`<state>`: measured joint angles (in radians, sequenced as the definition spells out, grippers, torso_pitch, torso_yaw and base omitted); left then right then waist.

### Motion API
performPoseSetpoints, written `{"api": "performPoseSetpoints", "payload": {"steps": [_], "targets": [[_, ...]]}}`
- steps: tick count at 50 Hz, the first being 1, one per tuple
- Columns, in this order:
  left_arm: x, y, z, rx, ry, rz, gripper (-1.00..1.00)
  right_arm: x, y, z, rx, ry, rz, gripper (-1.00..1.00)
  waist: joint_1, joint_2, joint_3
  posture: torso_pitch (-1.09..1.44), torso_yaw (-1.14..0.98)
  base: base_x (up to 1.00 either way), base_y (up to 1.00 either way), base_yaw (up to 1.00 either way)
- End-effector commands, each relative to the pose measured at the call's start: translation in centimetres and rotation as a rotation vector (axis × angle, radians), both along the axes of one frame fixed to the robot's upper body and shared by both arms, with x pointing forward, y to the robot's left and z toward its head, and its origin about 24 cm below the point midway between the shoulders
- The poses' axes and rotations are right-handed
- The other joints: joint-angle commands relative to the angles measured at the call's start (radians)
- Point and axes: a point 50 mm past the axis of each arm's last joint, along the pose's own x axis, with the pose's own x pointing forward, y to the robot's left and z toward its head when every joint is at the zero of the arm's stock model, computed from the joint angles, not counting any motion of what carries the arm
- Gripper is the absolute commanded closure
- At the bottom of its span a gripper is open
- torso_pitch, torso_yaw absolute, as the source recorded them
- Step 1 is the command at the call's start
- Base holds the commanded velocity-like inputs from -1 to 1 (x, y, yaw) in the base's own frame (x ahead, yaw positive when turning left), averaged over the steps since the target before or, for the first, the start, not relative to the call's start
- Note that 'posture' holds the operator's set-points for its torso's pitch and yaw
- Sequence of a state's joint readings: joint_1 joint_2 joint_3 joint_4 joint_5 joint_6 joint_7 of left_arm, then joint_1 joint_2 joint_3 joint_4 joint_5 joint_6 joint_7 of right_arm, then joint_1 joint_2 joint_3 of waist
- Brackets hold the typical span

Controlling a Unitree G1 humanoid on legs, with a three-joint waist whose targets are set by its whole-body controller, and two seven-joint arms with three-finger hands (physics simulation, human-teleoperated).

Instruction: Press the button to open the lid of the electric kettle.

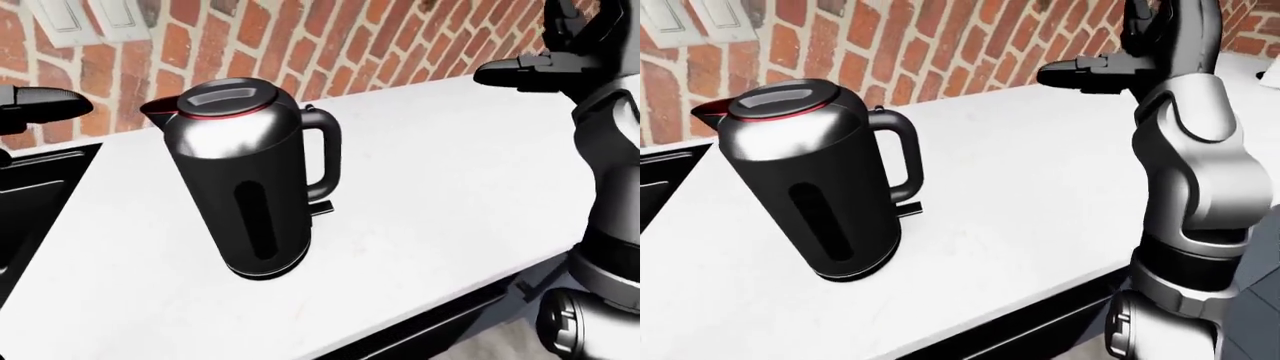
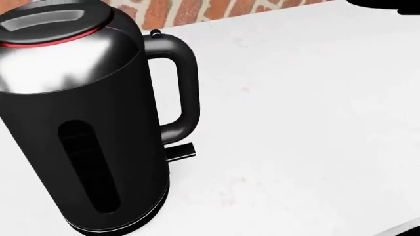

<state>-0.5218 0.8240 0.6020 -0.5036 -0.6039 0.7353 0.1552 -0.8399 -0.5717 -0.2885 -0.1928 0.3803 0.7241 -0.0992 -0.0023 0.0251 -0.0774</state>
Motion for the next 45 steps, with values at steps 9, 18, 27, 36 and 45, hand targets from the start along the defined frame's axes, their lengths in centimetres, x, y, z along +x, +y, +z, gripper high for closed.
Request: {"api": "performPoseSetpoints", "payload": {"steps": [9,18,27,36,45], "targets": [[-0.5,-0.3,0.9,0.033,-0.051,0.005,-1.0,1.2,1.2,1.8,-0.078,-0.057,0.033,-1.0,-0.002,0.011,-0.019,-0.2,0.0,0.0,0.0,0.0],[-0.4,-0.6,0.9,0.032,-0.039,0.002,-1.0,2.8,2.4,2.2,-0.122,-0.038,0.067,-1.0,-0.005,0.017,-0.024,-0.2,0.0,0.0,0.0,0.0],[-0.3,-0.6,0.9,0.024,-0.036,0.0,-1.0,5.0,4.2,1.9,-0.189,-0.008,0.096,-1.0,-0.011,0.022,-0.031,-0.2,0.0,0.0,0.0,0.0],[-0.3,-0.7,1.1,0.016,-0.043,-0.006,-1.0,6.4,5.7,2.1,-0.212,0.003,0.124,-1.0,-0.012,0.027,-0.029,-0.2,0.0,0.0,0.0,0.0],[-0.4,-0.7,1.1,0.018,-0.043,-0.006,-1.0,7.0,6.9,2.3,-0.217,0.011,0.156,-1.0,-0.012,0.034,-0.025,-0.2,0.0,0.0,0.0,0.0]]}}
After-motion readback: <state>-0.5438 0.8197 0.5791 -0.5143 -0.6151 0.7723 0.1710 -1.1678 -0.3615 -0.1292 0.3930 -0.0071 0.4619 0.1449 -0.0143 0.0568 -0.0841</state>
